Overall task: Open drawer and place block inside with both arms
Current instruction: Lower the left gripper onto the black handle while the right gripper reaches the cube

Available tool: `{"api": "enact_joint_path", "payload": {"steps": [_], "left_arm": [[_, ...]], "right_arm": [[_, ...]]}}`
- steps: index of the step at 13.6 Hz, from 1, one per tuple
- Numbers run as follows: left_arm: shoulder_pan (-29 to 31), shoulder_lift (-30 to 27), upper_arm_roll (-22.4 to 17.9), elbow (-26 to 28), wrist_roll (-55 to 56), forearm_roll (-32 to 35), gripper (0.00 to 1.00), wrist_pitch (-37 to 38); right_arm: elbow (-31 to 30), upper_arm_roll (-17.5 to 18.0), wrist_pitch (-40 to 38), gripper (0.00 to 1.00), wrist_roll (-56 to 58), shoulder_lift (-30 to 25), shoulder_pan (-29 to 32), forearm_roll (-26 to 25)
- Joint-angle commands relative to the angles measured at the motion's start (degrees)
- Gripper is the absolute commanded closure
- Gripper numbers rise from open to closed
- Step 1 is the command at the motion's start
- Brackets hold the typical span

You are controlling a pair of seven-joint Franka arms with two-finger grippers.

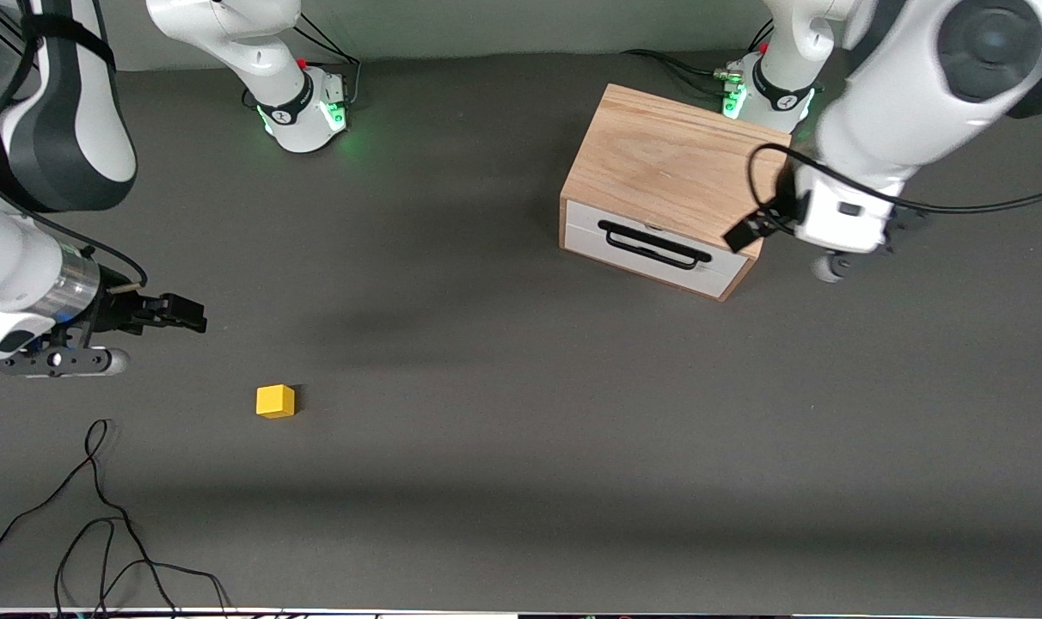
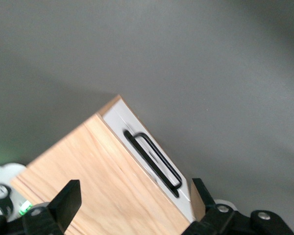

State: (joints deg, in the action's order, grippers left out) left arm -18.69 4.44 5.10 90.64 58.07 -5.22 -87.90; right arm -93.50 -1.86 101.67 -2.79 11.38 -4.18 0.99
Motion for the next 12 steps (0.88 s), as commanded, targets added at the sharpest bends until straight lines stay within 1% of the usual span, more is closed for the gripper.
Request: {"api": "enact_joint_path", "payload": {"steps": [1,3,5,8,9,12], "left_arm": [[-7.04,4.69,-0.44,-2.39,13.69,-0.40,0.00,0.00],[-10.82,8.46,-0.44,-4.40,24.57,0.04,0.00,-0.35],[-11.63,10.23,-0.18,-4.85,35.13,-0.32,0.00,-0.26],[-11.28,10.68,0.08,-2.05,35.88,-0.40,0.00,1.32],[-10.84,11.29,0.08,-0.56,35.80,-0.32,0.00,0.10],[-9.35,13.13,-0.44,4.27,35.79,0.39,0.00,-7.27]], "right_arm": [[1.48,0.10,1.16,0.00,0.15,1.80,0.05,-0.20],[1.48,0.19,2.65,0.00,0.24,2.85,-0.04,-0.20],[1.48,0.19,3.62,0.00,0.93,3.82,-0.04,-0.20],[1.83,0.19,6.61,0.00,1.73,5.93,0.05,-0.20],[2.01,0.28,6.79,0.00,1.73,6.37,-0.04,-0.29],[2.10,0.28,6.88,0.00,1.73,7.59,-0.12,-0.81]]}}
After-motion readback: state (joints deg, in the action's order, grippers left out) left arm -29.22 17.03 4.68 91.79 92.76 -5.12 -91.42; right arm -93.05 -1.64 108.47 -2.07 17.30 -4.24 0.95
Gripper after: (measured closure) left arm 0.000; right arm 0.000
